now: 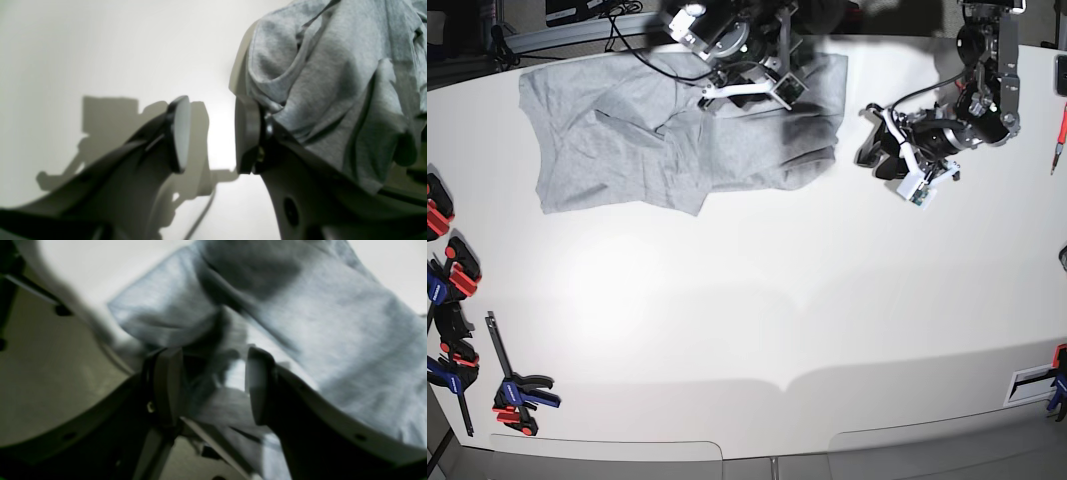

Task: Fold the T-shirt properly
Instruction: 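Grasp the folded shirt edge with the right gripper and pull it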

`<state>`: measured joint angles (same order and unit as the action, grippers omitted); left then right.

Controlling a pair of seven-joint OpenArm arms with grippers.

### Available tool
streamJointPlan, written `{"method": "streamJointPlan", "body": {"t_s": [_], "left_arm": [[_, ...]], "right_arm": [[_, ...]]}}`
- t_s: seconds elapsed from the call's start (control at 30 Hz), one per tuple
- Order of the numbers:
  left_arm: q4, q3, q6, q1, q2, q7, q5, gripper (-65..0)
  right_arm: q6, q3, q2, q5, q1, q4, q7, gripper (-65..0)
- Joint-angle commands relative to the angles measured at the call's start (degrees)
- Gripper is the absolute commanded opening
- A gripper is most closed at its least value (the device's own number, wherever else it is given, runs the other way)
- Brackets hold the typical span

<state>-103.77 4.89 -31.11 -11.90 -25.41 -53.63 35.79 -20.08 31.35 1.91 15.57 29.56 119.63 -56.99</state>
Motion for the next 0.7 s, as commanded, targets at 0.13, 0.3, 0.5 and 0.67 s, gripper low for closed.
{"method": "streamJointPlan", "body": {"t_s": [0.13, 0.3, 0.5, 0.67], "left_arm": [[-1.05, 0.37, -0.2, 0.48, -0.63, 1.4, 0.72, -44.3], [-1.05, 0.37, -0.2, 0.48, -0.66, 1.97, 0.7, -44.3], [-1.05, 0.37, -0.2, 0.48, -0.66, 2.23, 0.7, -44.3], [-1.05, 0.37, -0.2, 0.48, -0.66, 2.25, 0.7, -44.3]], "right_arm": [[2.6, 0.17, 0.02, 2.12, 0.15, 0.81, -1.49, -35.3], [2.49, 0.17, 0.0, 0.35, 0.13, -0.17, 0.07, -35.3], [1.95, 0.17, 0.02, -0.76, 0.11, -3.17, 0.17, -35.3], [1.95, 0.17, 0.02, -0.74, 0.11, -3.3, -1.84, -35.3]]}}
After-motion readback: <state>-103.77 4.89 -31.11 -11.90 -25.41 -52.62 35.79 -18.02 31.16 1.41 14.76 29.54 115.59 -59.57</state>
